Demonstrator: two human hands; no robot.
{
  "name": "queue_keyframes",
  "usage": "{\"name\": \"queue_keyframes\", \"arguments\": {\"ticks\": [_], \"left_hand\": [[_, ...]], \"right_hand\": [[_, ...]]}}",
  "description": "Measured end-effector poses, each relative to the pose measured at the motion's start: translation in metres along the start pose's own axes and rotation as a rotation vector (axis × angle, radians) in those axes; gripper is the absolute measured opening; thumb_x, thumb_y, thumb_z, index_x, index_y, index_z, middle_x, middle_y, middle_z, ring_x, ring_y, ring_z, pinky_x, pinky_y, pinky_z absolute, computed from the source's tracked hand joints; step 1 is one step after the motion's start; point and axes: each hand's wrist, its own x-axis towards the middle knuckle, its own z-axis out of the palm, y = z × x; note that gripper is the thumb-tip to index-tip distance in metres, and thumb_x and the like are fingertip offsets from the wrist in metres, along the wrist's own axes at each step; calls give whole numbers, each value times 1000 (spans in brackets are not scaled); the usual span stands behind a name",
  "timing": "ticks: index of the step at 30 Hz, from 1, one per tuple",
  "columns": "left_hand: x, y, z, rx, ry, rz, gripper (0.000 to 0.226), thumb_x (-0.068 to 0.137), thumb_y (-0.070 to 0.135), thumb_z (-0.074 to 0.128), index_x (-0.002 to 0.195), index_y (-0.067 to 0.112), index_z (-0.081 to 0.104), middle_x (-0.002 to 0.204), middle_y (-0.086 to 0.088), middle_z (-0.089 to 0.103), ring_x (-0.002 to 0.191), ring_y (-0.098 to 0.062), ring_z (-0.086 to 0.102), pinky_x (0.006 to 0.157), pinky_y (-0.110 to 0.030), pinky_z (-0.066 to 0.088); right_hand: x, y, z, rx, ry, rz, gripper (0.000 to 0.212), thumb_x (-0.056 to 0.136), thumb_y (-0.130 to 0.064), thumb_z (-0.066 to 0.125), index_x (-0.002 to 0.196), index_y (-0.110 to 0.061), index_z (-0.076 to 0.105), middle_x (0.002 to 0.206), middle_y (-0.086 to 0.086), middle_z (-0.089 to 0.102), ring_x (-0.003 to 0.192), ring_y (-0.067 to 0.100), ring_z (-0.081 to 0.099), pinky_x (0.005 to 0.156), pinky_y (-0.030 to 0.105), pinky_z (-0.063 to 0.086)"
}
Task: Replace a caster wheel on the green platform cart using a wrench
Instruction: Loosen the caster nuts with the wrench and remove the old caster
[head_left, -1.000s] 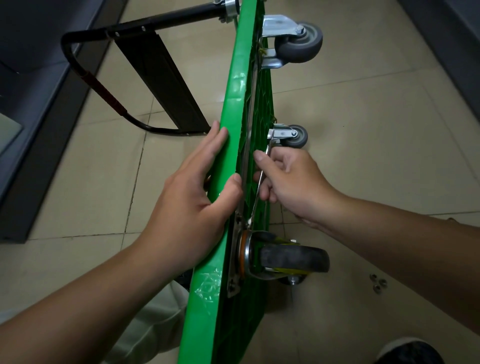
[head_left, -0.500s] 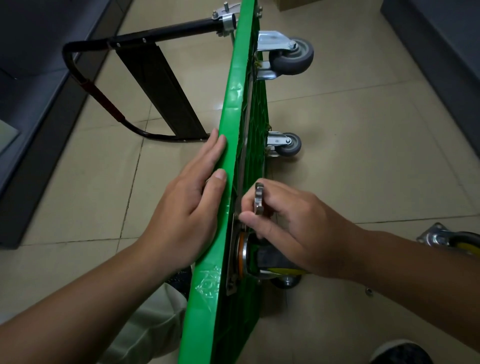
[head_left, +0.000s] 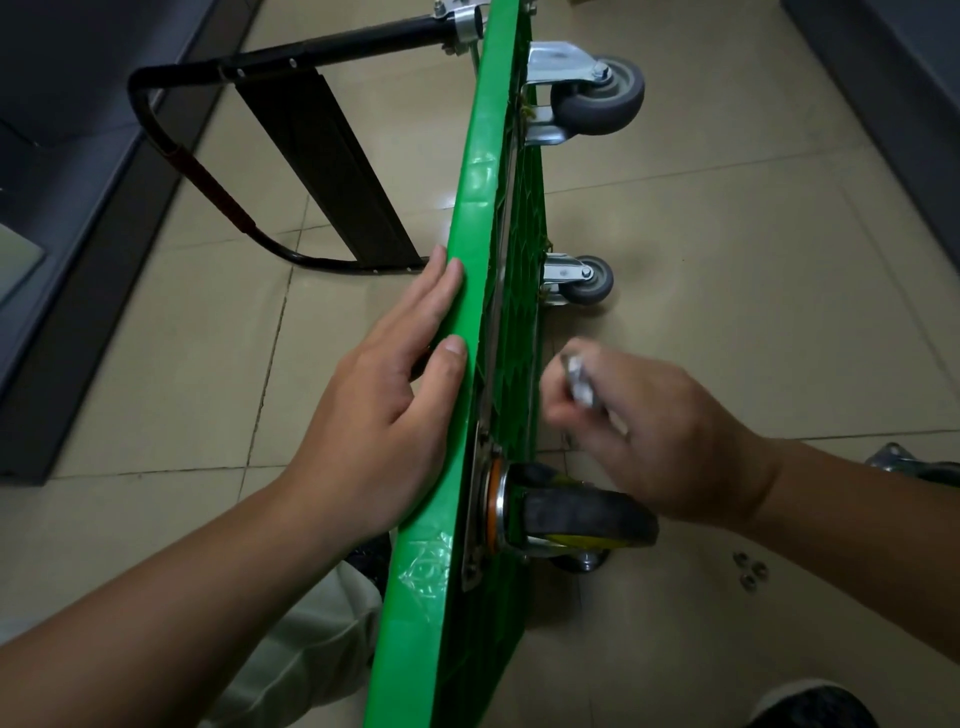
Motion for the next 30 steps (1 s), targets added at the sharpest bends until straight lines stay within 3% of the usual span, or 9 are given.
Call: {"name": "queue_keyframes", "arguments": {"ticks": [4,7,16,22,27,30], "left_hand": [[0,2,1,1,8,-3,58,104,32,42,161,25,33,168,18,27,151,11,23,123,-14,20],[-1,4,0,-3,7,-8,58,104,32,42,161,25,33,167,18,27,150,11,24,123,-13,21],[-1,3,1,-10,13,-2,58,104,30,42,161,24,34,167,17,28,149,12,24,120,-10,21],[-1,3,1,-28,16,-7,57,105,29,42,161,23,35,167,17,28,149,13,25,119,-8,22],[-2,3,2,-39,15,-15,57,104,29,42,160,22,35,167,16,29,149,12,26,120,-10,22],[-1,2,2,-36,17,-13,57,104,28,42,160,22,36,167,15,29,149,11,26,120,-11,23]], "right_hand": [[13,14,6,467,233,630,23,106,-29,50,92,-15,62,73,0,66,53,16,57,50,26,46],[26,22,17,645,313,808,27,106,-32,54,89,-13,63,70,-2,68,48,14,56,45,18,42],[38,33,35,724,301,934,31,104,-32,56,83,-10,60,60,-3,65,40,8,51,39,16,38],[44,39,42,816,229,1025,29,104,-33,56,86,-11,58,72,5,62,41,8,53,37,17,38],[47,42,42,866,144,998,28,104,-33,56,99,-6,61,84,11,61,46,11,56,40,18,40],[47,36,45,712,111,891,38,104,-32,57,102,5,61,80,16,63,48,15,58,41,22,41]]}}
